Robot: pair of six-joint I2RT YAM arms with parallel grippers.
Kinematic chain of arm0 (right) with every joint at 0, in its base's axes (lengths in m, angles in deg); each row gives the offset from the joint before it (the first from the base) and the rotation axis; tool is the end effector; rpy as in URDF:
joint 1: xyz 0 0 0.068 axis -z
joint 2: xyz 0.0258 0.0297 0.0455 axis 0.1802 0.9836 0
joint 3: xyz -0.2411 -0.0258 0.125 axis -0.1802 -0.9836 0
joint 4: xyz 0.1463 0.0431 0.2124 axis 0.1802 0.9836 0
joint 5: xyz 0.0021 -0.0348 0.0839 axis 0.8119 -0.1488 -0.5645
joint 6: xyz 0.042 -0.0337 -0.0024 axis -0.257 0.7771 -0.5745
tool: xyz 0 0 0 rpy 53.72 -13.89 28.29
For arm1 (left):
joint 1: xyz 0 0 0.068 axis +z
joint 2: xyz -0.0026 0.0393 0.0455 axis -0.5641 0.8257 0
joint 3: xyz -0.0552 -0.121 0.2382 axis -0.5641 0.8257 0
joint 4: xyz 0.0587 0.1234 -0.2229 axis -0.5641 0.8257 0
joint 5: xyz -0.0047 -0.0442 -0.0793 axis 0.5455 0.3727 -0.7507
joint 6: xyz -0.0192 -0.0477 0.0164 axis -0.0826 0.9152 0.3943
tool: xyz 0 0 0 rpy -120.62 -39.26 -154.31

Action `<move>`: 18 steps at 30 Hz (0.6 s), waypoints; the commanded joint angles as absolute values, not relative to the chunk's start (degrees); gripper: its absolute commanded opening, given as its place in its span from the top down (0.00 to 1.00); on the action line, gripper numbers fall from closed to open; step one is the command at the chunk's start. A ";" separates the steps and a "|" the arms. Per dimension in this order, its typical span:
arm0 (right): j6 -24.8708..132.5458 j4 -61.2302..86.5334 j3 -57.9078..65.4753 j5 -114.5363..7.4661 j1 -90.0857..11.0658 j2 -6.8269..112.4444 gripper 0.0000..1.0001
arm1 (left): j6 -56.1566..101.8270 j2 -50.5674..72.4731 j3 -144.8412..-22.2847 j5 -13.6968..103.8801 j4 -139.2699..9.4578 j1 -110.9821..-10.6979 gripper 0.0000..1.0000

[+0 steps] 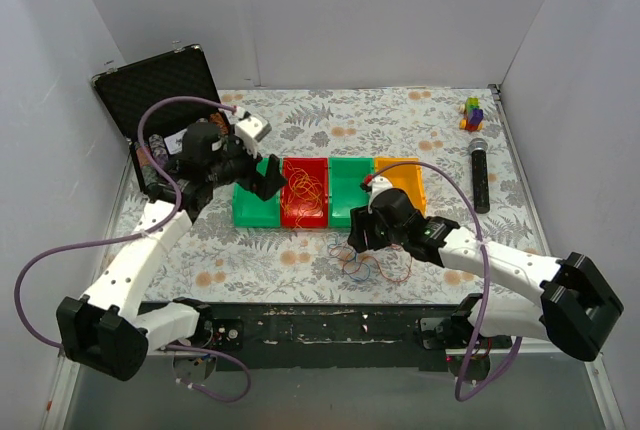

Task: Untangle the cables

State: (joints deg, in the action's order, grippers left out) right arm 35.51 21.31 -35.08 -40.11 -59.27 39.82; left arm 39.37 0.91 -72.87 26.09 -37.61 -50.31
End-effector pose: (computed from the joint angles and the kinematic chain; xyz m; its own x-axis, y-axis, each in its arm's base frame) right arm 0.1639 0.1823 0.2111 -0.6842 -0.1412 -0.7155 -0.4512 0.8527 0.2633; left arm 0.2367 -0.0846 0.3453 -0.7088 -0.2329 -0.6659 0.3349 0.7197 -0.6082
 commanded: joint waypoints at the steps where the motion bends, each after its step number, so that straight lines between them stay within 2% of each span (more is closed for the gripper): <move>1: 33.06 17.24 -34.06 -42.28 -59.51 37.65 0.33 | 38.06 -2.49 -68.97 29.53 -35.47 -56.12 0.08; 6: 29.28 14.53 -38.00 -48.43 -59.69 35.19 0.36 | 37.36 -3.37 -65.36 31.82 -35.56 -59.91 0.07; 18: 26.11 12.58 -39.95 -50.81 -60.04 37.11 0.45 | 34.81 -3.98 -65.27 35.95 -36.61 -62.20 0.05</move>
State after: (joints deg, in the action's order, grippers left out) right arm 27.33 16.13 -40.61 -49.05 -59.64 35.80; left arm 36.34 -1.69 -64.89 33.74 -35.86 -61.28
